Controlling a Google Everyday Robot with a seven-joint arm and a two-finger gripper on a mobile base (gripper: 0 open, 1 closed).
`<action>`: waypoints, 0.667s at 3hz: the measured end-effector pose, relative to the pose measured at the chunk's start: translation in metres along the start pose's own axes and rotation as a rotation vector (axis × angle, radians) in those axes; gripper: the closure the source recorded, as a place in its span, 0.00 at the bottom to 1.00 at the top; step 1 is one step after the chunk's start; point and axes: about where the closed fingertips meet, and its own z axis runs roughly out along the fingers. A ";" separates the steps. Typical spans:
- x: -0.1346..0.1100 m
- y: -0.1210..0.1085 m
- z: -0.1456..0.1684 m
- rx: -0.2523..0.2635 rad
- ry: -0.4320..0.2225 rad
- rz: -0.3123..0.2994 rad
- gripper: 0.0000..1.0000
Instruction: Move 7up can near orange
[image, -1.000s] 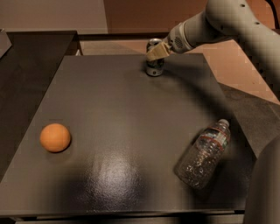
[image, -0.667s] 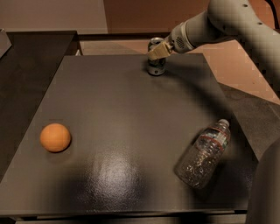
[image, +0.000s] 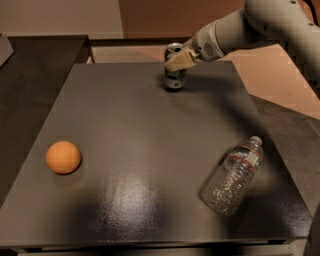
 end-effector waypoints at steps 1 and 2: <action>-0.014 0.041 -0.009 -0.088 -0.032 -0.083 1.00; -0.026 0.086 -0.017 -0.185 -0.058 -0.172 1.00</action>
Offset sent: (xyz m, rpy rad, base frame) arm -0.1308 0.0646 0.0326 0.0034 -0.0793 0.4244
